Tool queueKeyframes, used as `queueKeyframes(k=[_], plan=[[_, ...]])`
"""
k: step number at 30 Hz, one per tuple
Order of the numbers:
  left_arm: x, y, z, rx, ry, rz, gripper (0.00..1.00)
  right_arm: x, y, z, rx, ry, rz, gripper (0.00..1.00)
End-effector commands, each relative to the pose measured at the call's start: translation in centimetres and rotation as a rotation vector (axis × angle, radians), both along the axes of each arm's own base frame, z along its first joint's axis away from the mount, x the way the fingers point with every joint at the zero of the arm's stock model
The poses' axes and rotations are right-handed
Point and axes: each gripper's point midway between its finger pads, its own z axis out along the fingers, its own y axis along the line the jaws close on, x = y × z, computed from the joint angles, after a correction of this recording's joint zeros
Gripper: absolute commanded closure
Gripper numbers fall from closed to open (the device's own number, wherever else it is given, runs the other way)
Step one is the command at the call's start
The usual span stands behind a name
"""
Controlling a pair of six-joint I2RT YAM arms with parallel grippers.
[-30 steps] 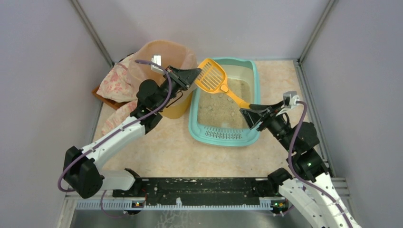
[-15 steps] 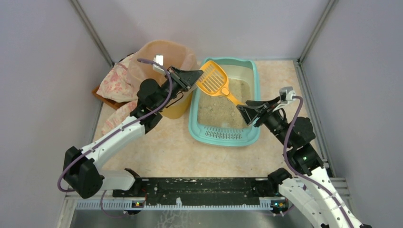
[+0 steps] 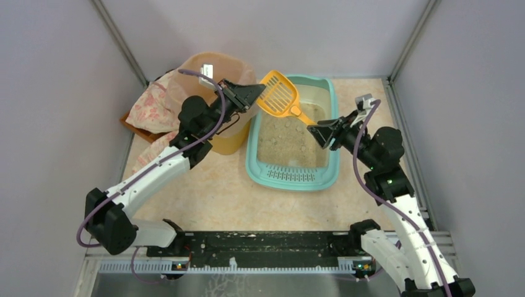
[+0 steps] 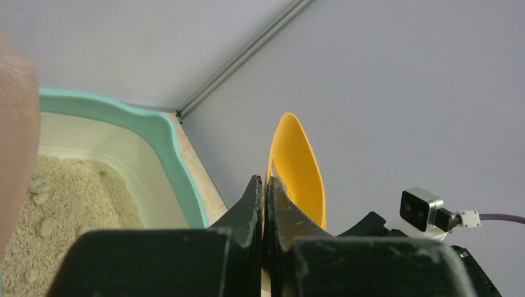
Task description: Clean the litter box
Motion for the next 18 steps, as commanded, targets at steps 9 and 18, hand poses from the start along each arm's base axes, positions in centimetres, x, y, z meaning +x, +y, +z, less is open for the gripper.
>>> queueKeyframes(k=[9,18], plan=[[-1.7,-0.5,2.6,-0.012,-0.072,-0.075,1.0,-5.7,4.3,5.0,0.093,-0.141,0.419,1.0],[-1.8,-1.8,2.4,0.029,-0.102,-0.137,0.81,-6.6,4.4,4.8,0.082,-0.114,0.447,1.0]])
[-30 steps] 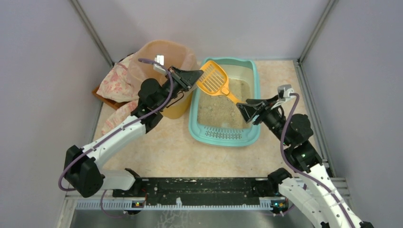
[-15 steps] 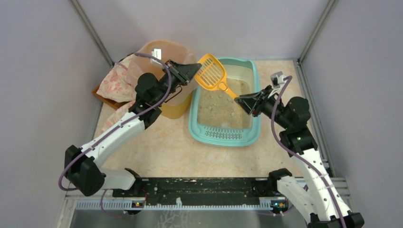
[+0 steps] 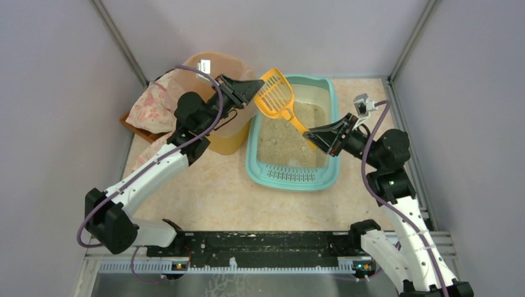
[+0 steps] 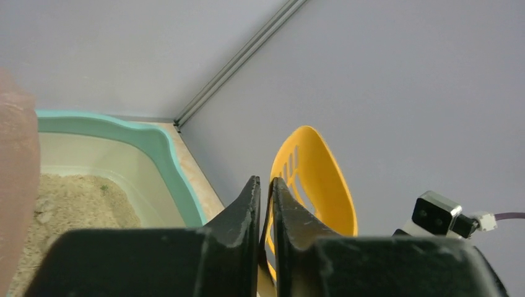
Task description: Clean the litter box
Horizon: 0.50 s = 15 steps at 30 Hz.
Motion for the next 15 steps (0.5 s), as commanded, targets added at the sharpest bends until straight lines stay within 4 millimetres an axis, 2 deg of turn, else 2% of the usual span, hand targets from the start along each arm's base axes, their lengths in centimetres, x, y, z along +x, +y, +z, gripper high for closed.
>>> queueKeyframes(k=[1,2,3,4,5,6,11,14,15], plan=[[-2.0,-2.5,0.9,0.045,-0.066,-0.133,0.65,-2.4,0.8,2.6,0.001,-0.095,0.106,1.0],[-2.1,-2.7,1.0,0.089,-0.1,-0.142,0.52,-2.6,0.8,2.9,0.001,-0.099,0.114,1.0],[-2.1,-2.8,1.2,0.144,-0.133,-0.164,0.44,-2.9,0.9,3.1,-0.002,-0.102,0.128,1.0],[-2.5,-3.1,1.2,0.206,-0.171,-0.213,0.39,-3.2,0.9,3.3,-0.004,-0.104,0.139,1.0],[-2.3,-3.1,1.4,0.251,-0.191,-0.231,0.37,-3.5,0.9,3.5,-0.005,-0.105,0.149,1.0],[-3.0,-3.3,1.4,0.29,-0.225,-0.298,0.36,-3.7,1.0,3.5,-0.012,-0.105,0.159,1.0],[-5.7,-3.4,0.9,0.357,-0.311,-0.49,0.4,-4.5,0.9,3.8,-0.035,-0.116,0.173,1.0],[-6.7,-3.3,0.0,0.394,-0.322,-0.543,0.52,-4.6,0.9,3.4,-0.045,-0.088,0.177,1.0],[-7.1,-3.1,-0.2,0.406,-0.325,-0.558,0.6,-4.7,0.9,3.5,-0.046,-0.085,0.18,1.0]])
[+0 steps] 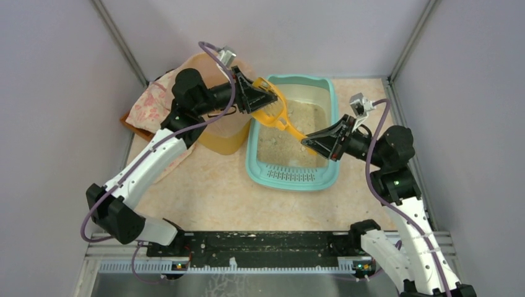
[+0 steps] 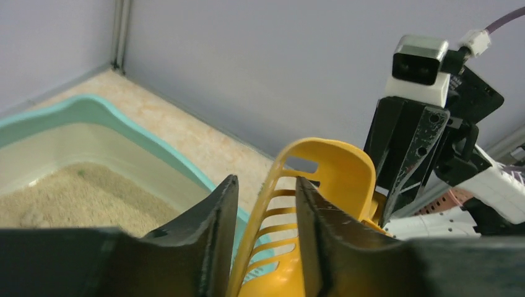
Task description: Clean the litter box
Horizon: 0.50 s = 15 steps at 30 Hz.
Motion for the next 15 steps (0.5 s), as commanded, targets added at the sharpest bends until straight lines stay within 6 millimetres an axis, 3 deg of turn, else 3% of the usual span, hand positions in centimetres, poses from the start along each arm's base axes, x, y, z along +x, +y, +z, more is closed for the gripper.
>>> queueKeyframes(k=[1,2,3,9,12,15], plan=[[-3.3,0.0,-1.7,0.111,-0.062,-0.174,0.74,-2.0,0.2,2.2,-0.007,-0.075,0.069,1.0],[-3.6,0.2,-1.8,0.12,-0.071,-0.184,0.9,-2.0,0.3,2.2,-0.007,-0.073,0.072,1.0],[-3.9,0.3,-1.8,0.122,-0.078,-0.184,1.0,-2.0,0.3,2.4,-0.007,-0.075,0.076,1.0],[-3.3,1.0,-2.3,0.113,-0.031,-0.104,1.0,-1.8,0.2,2.9,-0.004,-0.101,0.065,1.0],[-2.7,1.2,-2.0,0.094,0.026,-0.053,1.0,-0.7,-0.1,2.8,-0.021,-0.119,0.013,0.69],[-2.3,1.8,-1.1,0.07,0.038,0.008,1.0,0.6,0.0,3.5,-0.018,-0.128,-0.014,0.53]])
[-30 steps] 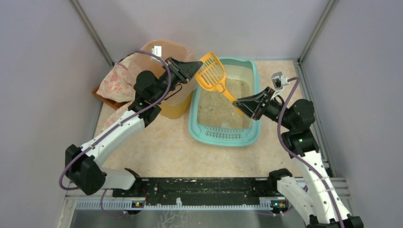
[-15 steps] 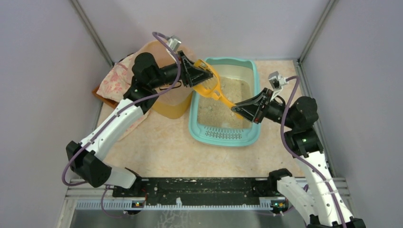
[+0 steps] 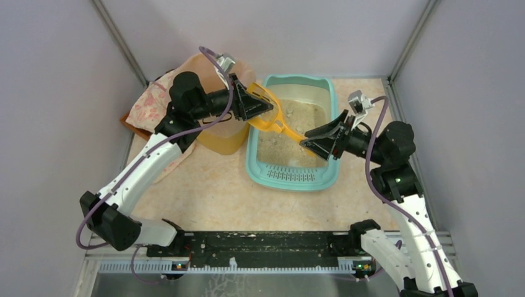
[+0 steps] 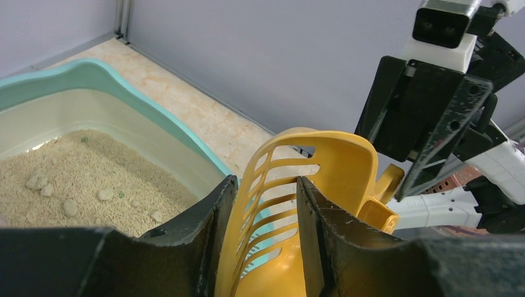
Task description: Clean the litter box
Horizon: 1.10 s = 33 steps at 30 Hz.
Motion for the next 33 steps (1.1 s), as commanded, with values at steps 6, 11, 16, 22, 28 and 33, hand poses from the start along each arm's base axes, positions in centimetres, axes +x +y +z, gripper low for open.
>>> queueKeyframes(k=[6,11,16,22,28,33], plan=[[1.8,2.5,3.5,-0.055,0.018,0.233,1.0,6.6,-2.4,6.5,0.07,-0.208,-0.328,0.35],[2.2,4.2,3.7,-0.111,0.063,0.346,1.0,11.7,-3.9,6.1,0.176,-0.134,-0.517,0.34],[1.7,5.9,3.4,-0.171,0.076,0.419,1.0,13.9,-3.8,5.3,0.304,-0.109,-0.538,0.31],[1.2,7.7,3.5,-0.26,0.052,0.485,1.0,11.6,-7.8,7.0,0.3,-0.225,-0.725,0.29],[1.9,6.5,4.4,-0.36,0.078,0.433,1.0,8.3,-6.8,7.6,0.34,-0.2,-0.617,0.29],[2.1,6.0,4.2,-0.503,0.13,0.385,1.0,6.7,-5.5,7.3,0.339,-0.188,-0.518,0.3]])
